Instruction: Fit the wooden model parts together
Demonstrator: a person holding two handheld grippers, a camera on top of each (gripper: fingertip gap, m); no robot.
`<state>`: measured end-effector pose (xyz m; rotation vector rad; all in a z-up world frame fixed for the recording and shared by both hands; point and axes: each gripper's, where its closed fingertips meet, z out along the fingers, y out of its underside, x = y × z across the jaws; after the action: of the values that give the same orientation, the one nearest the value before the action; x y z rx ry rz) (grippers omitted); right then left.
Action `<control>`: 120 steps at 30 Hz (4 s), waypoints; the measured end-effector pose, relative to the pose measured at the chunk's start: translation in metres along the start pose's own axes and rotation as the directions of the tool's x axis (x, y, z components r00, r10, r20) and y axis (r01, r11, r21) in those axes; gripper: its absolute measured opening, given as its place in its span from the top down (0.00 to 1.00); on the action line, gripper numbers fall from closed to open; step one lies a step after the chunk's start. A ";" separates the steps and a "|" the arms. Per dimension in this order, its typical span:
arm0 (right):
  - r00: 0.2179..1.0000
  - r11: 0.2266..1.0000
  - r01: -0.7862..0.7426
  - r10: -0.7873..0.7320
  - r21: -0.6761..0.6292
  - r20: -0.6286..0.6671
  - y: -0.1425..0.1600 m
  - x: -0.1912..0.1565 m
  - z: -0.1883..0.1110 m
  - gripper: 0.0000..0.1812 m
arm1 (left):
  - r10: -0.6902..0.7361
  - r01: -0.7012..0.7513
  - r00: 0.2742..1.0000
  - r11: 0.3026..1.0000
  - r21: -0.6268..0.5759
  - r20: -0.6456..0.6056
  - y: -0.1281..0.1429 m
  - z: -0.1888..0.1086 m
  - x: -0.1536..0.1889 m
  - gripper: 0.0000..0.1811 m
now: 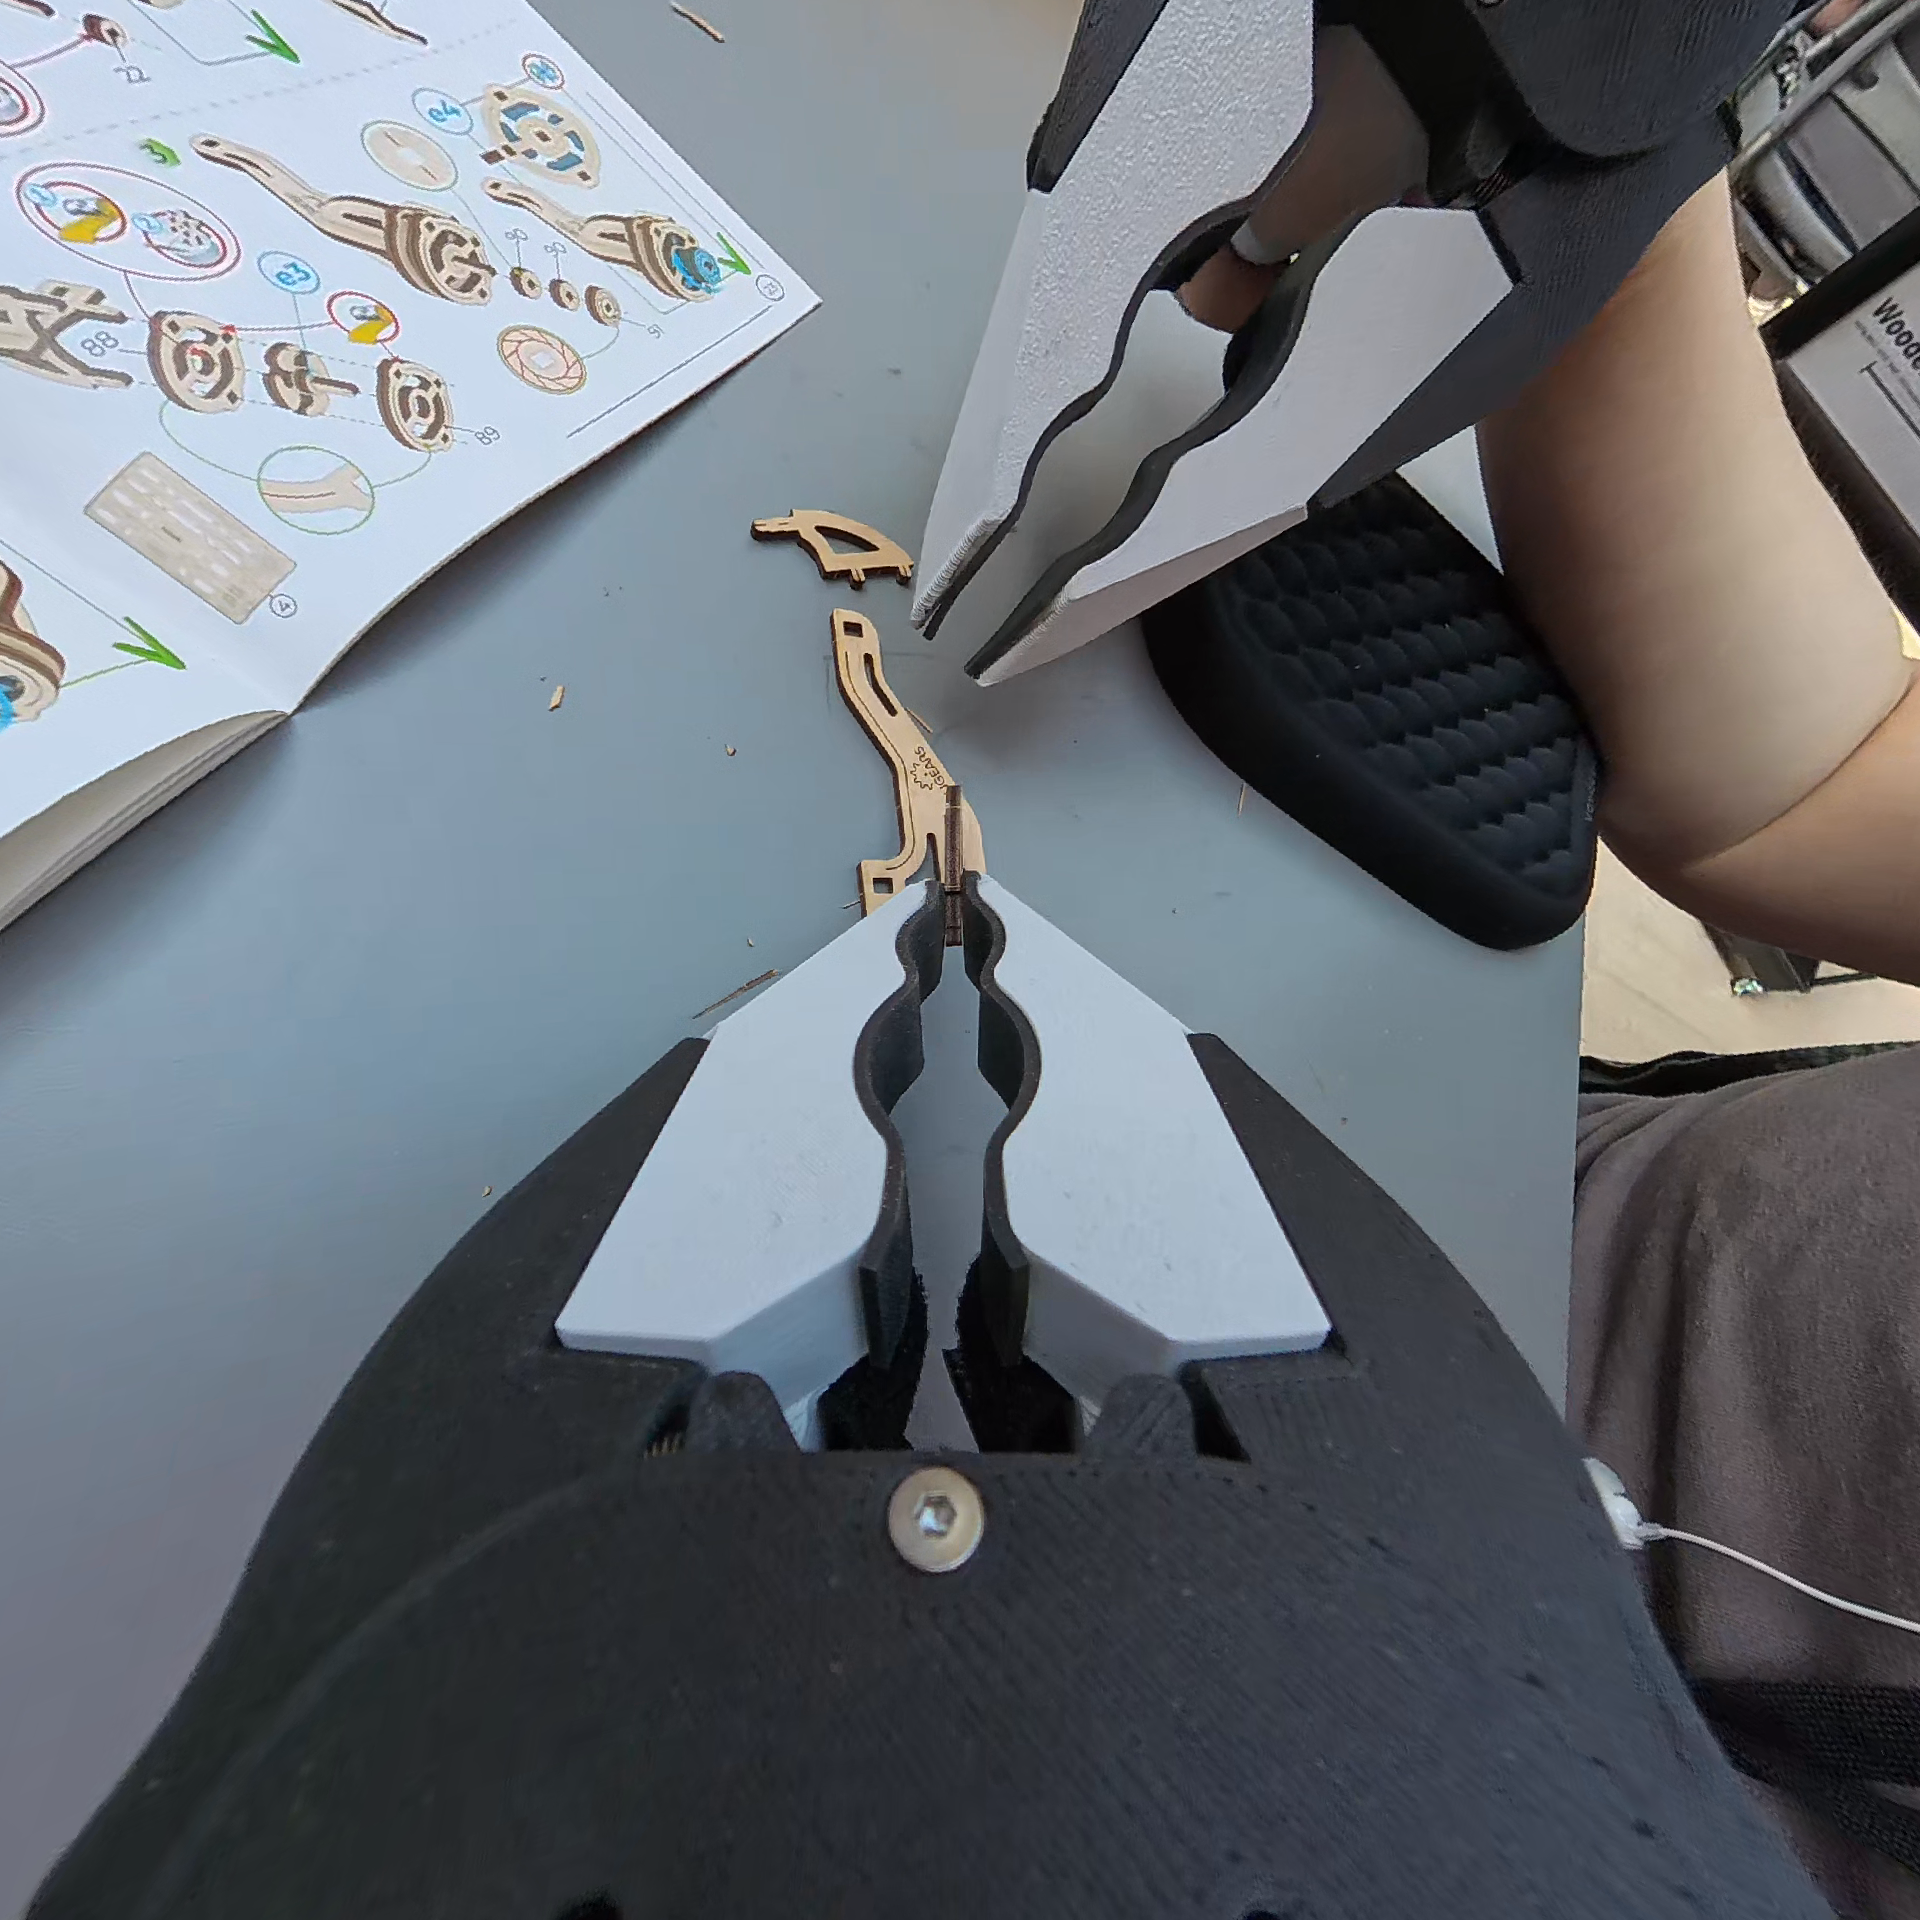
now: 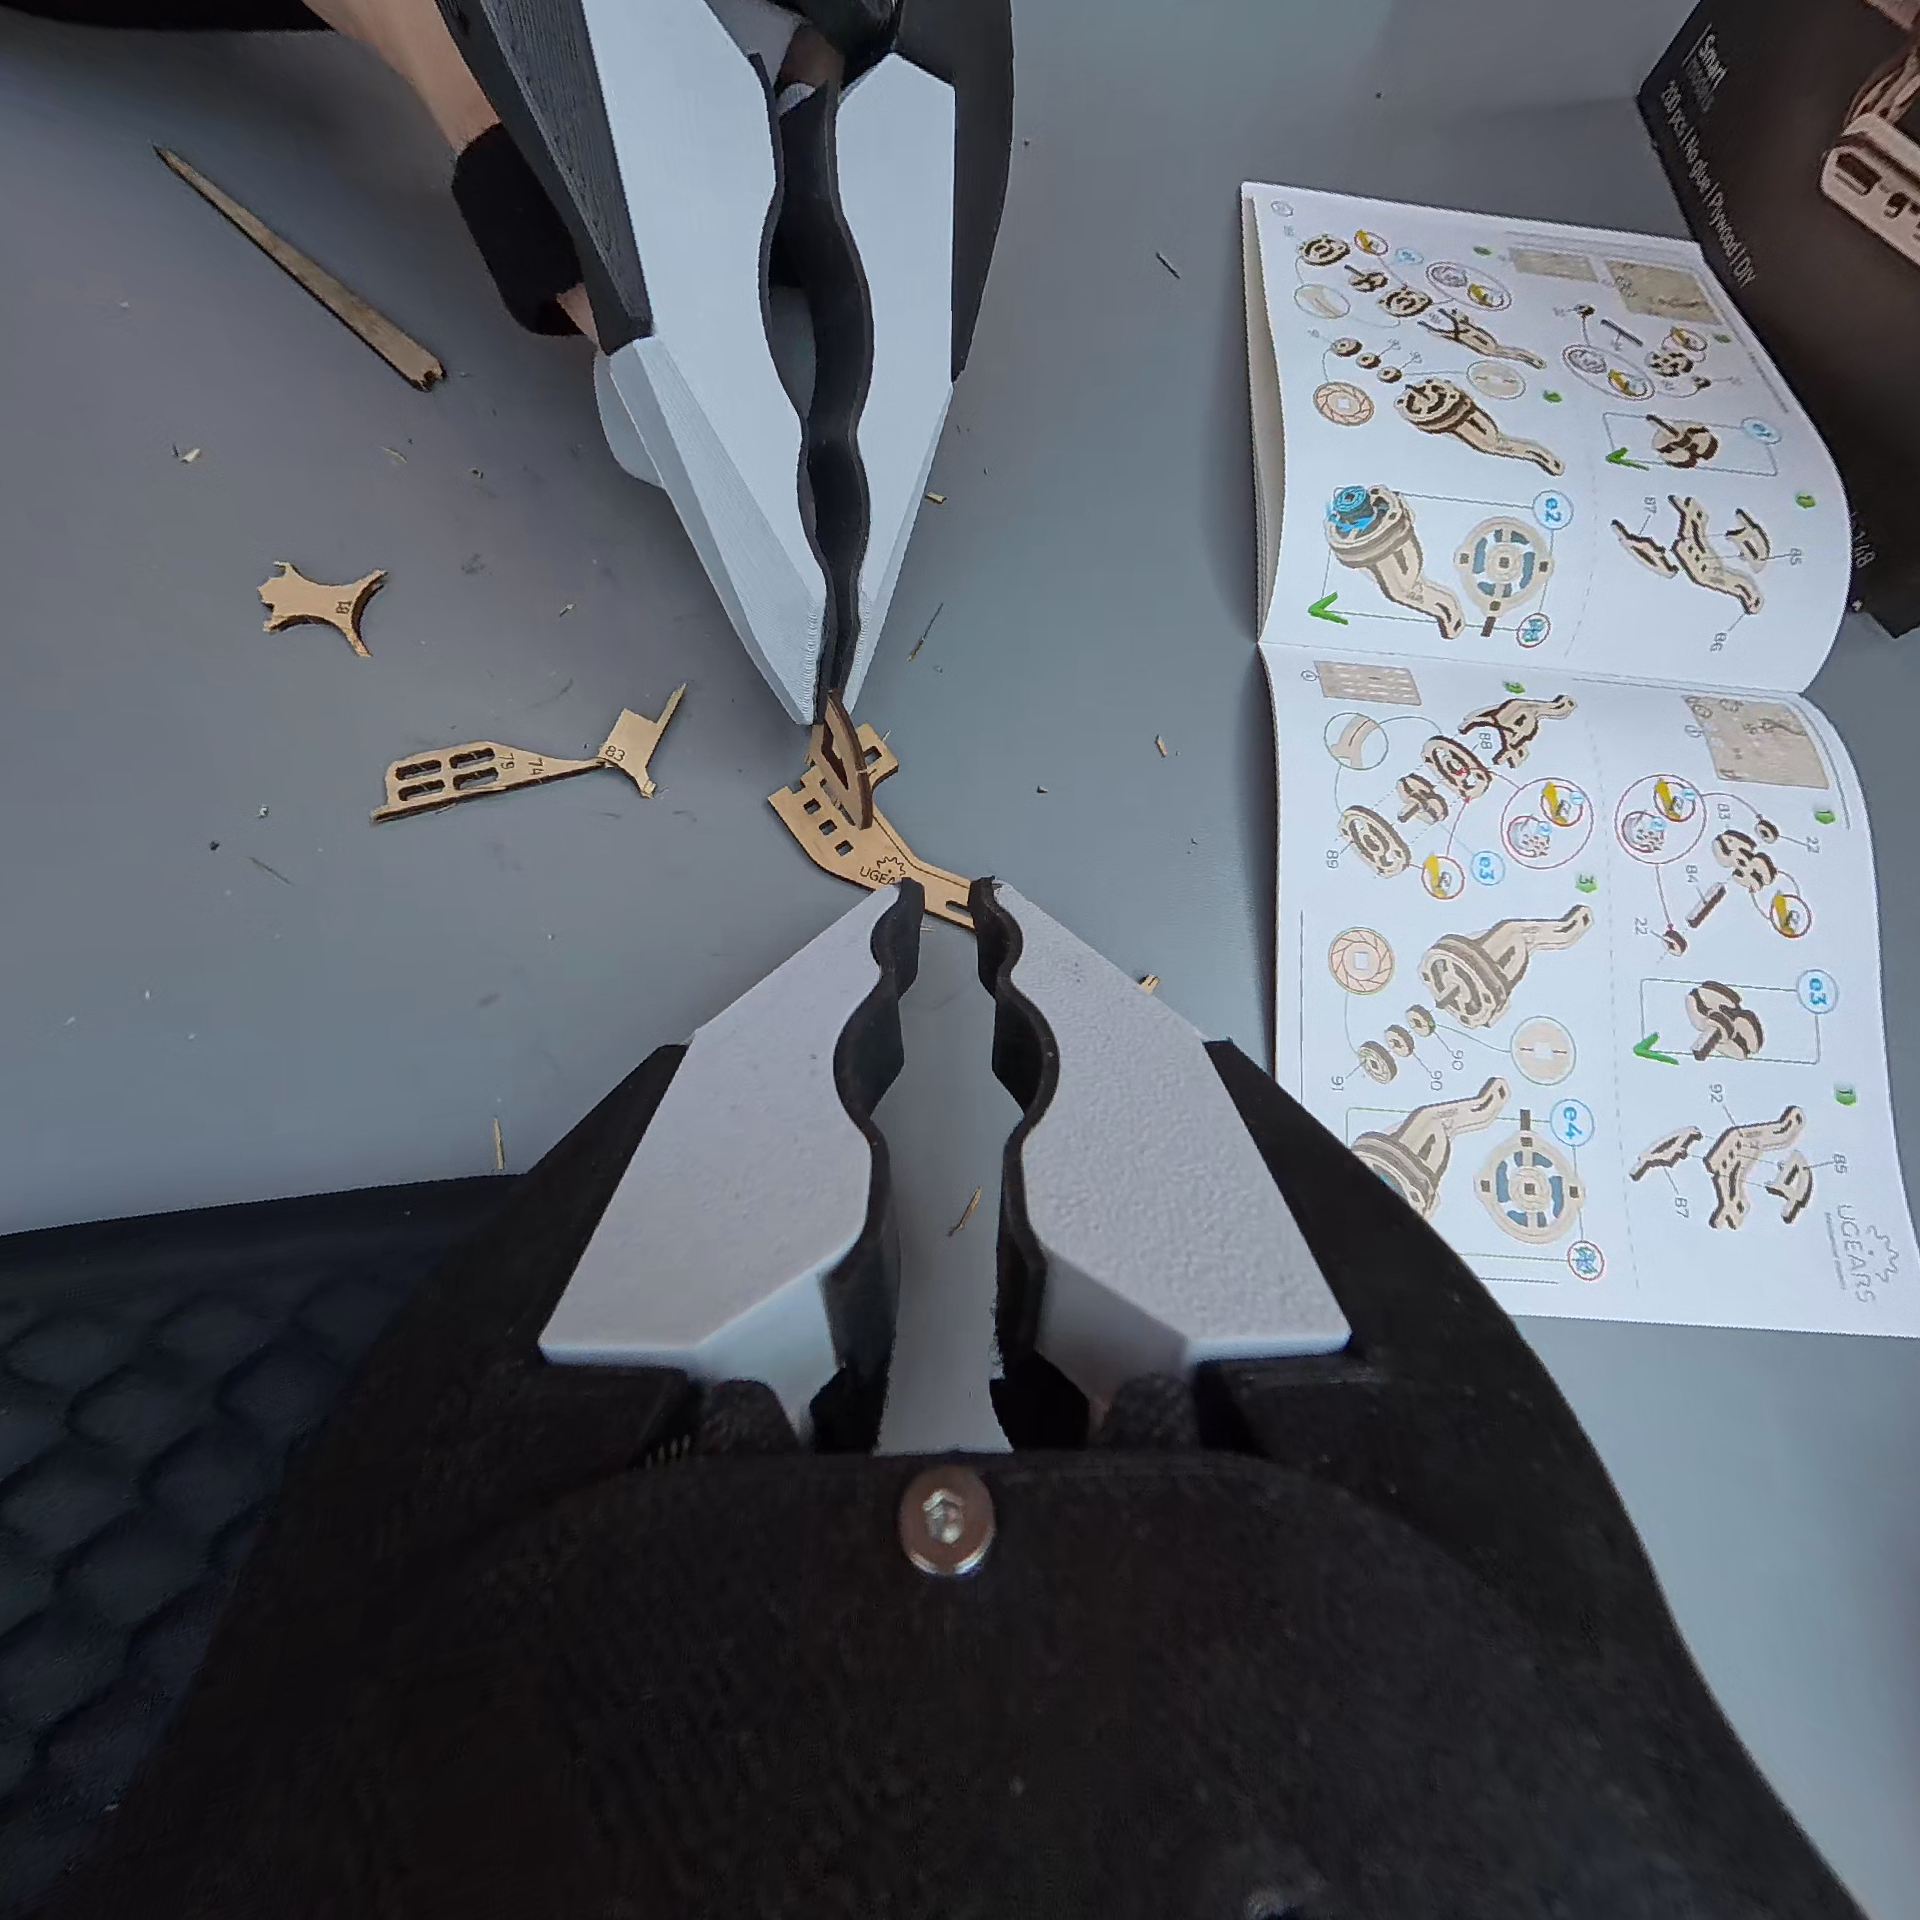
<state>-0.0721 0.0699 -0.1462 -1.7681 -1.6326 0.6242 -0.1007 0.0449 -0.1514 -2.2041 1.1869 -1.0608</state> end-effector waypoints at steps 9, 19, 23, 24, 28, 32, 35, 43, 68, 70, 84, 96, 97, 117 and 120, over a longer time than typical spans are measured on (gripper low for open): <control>0.976 0.994 0.101 -0.090 0.050 -0.197 0.008 0.027 -0.017 0.96 | 0.008 -0.008 1.000 1.000 0.012 -0.014 0.002 0.002 0.002 1.00; 0.987 0.997 -0.065 0.070 0.035 -0.143 0.022 0.031 -0.010 0.90 | 0.021 -0.022 1.000 0.997 0.069 0.014 -0.007 -0.004 -0.001 1.00; 0.973 0.987 -0.159 0.160 0.019 -0.164 0.025 0.033 -0.008 0.87 | -0.015 0.012 1.000 0.991 0.137 0.020 -0.016 -0.014 -0.008 1.00; 0.968 0.985 -0.173 0.172 0.013 -0.183 0.025 0.035 -0.007 0.87 | -0.028 0.025 1.000 0.987 0.158 0.014 -0.019 -0.018 -0.009 1.00; 0.958 0.979 -0.199 0.186 -0.035 -0.219 0.034 0.038 -0.009 0.87 | -0.093 0.101 0.994 0.969 0.224 -0.050 -0.027 -0.029 -0.012 1.00; 0.940 0.950 -0.312 0.306 -0.016 -0.153 0.035 0.035 -0.008 0.87 | -0.169 0.204 0.972 0.952 0.230 -0.163 -0.029 -0.036 -0.011 1.00; 0.949 0.958 -0.285 0.278 -0.035 -0.148 0.038 0.033 -0.006 0.90 | -0.215 0.259 0.950 0.947 0.188 -0.227 -0.025 -0.035 -0.009 1.00; 0.992 0.990 -0.098 0.105 0.103 -0.063 -0.017 0.003 -0.017 0.94 | -0.298 0.304 0.895 0.952 -0.035 -0.331 -0.002 -0.048 0.016 1.00; 0.962 0.975 0.193 -0.210 0.112 0.172 -0.060 -0.088 0.061 0.94 | -0.466 0.423 0.865 0.877 -0.229 -0.187 0.085 -0.079 0.006 0.84; 0.968 0.978 0.174 -0.192 0.118 0.162 -0.067 -0.087 0.063 0.94 | -0.452 0.422 0.879 0.886 -0.191 -0.153 0.086 -0.088 0.000 0.82; 0.969 0.986 0.164 -0.160 -0.006 0.187 -0.078 -0.094 0.098 0.94 | -0.333 0.333 0.943 0.943 -0.011 -0.018 0.101 -0.112 -0.028 0.89; 0.969 0.993 0.116 -0.110 -0.014 0.222 -0.077 -0.092 0.102 0.93 | -0.220 0.221 0.975 0.975 0.028 -0.035 0.094 -0.109 -0.022 0.89; 0.968 0.993 0.117 -0.111 -0.013 0.223 -0.077 -0.092 0.102 0.93 | -0.226 0.227 0.973 0.973 0.029 -0.039 0.094 -0.109 -0.023 0.89; 0.970 0.993 0.109 -0.116 0.044 0.214 -0.085 -0.087 0.094 0.93 | -0.232 0.234 0.971 0.971 0.045 -0.051 0.092 -0.110 -0.022 0.89; 0.982 0.992 0.079 -0.094 0.100 0.162 -0.094 -0.072 0.073 0.94 | -0.209 0.212 0.977 0.975 0.072 -0.039 0.089 -0.115 -0.022 0.89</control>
<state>-0.1970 0.0110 -0.1330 -1.6054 -1.7522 0.8123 -0.2443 0.0143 -0.1478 -2.2999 0.9240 -1.2065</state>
